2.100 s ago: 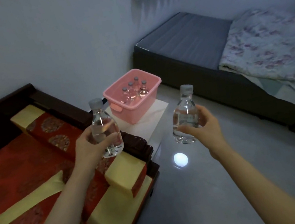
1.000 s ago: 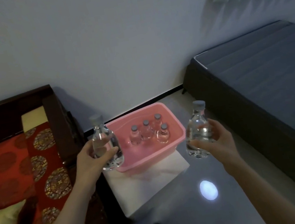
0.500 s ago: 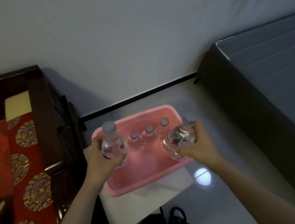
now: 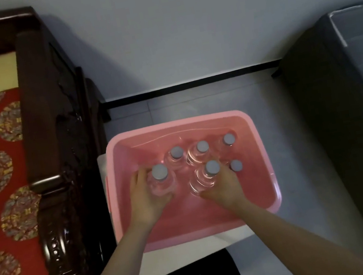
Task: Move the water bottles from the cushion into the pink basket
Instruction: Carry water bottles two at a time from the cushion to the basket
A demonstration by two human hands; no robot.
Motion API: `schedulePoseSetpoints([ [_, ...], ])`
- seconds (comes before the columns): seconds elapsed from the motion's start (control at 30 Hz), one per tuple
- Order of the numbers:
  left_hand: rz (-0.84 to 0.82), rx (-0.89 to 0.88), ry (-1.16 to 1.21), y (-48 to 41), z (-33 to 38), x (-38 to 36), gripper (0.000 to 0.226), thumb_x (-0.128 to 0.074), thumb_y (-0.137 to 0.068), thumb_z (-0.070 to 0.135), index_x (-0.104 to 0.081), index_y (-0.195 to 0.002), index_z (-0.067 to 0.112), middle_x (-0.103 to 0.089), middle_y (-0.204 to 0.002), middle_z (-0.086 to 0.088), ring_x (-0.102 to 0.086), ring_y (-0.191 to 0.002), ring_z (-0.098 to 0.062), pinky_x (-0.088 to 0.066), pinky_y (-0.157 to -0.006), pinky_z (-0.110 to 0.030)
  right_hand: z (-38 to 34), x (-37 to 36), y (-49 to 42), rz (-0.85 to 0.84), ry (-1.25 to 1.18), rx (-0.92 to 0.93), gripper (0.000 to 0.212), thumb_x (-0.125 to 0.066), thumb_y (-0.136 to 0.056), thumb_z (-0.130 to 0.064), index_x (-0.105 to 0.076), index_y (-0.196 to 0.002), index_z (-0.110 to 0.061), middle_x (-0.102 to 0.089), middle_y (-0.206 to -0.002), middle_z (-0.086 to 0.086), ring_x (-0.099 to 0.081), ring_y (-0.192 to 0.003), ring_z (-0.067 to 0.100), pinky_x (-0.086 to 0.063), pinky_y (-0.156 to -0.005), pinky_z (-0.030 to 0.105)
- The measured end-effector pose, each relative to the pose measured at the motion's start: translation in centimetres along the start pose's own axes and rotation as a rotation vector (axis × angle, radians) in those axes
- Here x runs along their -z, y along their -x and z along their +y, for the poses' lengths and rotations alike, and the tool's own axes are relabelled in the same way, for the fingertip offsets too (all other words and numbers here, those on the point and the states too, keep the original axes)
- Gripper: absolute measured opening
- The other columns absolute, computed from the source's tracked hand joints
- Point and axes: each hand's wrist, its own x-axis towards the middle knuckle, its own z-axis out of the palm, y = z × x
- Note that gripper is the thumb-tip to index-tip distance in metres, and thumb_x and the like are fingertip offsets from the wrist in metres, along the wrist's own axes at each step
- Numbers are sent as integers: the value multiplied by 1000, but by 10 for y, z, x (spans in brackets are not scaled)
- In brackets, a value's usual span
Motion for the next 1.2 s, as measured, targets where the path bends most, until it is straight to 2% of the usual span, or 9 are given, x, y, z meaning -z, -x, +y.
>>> schedulePoseSetpoints([
  [0.13,46,80,-59,-15,-18,-16,67,-85,-49,4,-58,-108,18,-57,-107,1,-50,-101,-18,-39,-84,-27,15,-25,-16,-44,62,-56,72,-87,-56,-23,-60,-122,-15,-53,-126,-2,-47,-119,12,-29,-81,3],
  [0.23,87,143,-43,-27,-24,-22,69,-82,-49,-3,-57,-110,15,-59,-113,-9,-55,-105,-28,-43,-88,-31,19,-36,-25,4,31,-61,76,-88,-53,-12,-58,-122,-13,-50,-125,1,-54,-110,18,-30,-76,6],
  [0.37,120,190,-2,-40,-29,-27,70,-80,-51,-6,-55,-112,16,-59,-114,-11,-57,-107,-32,-47,-93,-48,23,-39,-31,-24,75,18,72,-78,-52,2,-54,-118,-14,-51,-127,4,-59,-107,27,-41,-75,23],
  [0.5,141,229,5,-50,-36,-32,72,-79,-51,-8,-54,-113,18,-58,-117,-11,-56,-108,-30,-46,-96,-48,24,-39,-34,-56,97,60,69,-73,-56,6,-54,-118,-14,-50,-130,4,-60,-104,28,-45,-71,28],
  [0.67,119,260,0,-61,-41,-37,64,-83,-55,4,-55,-110,16,-62,-115,-11,-59,-108,-31,-46,-96,-48,22,-40,-28,-58,106,-4,66,-72,-60,-1,-50,-120,-20,-48,-129,-1,-62,-98,30,-50,-68,36],
  [0.9,115,246,12,-67,-43,-38,57,-80,-57,1,-55,-106,15,-63,-112,-12,-60,-106,-32,-46,-95,-50,23,-25,-30,-130,6,-47,77,-80,-57,-8,-50,-128,-16,-47,-125,0,-54,-111,21,-39,-79,22],
  [1.03,81,235,7,-66,-36,-34,62,-81,-58,1,-53,-112,15,-63,-114,-11,-59,-108,-32,-48,-94,-49,15,-5,-28,-168,13,-6,70,-79,-57,-9,-53,-122,-18,-54,-119,-1,-53,-103,15,-43,-78,27],
  [1.1,49,202,-18,-64,-29,-27,67,-82,-60,6,-51,-118,17,-63,-116,-9,-60,-108,-30,-50,-91,-47,11,5,-23,-169,58,57,62,-76,-60,-10,-57,-118,-21,-55,-115,-4,-55,-103,16,-50,-78,35],
  [1.2,40,17,-39,-60,-21,-12,61,-86,-65,16,-57,-119,21,-61,-117,-1,-59,-109,-18,-51,-90,-34,4,12,-18,-204,116,155,51,-70,-65,-9,-63,-113,-26,-56,-112,-8,-58,-99,15,-54,-73,41],
])
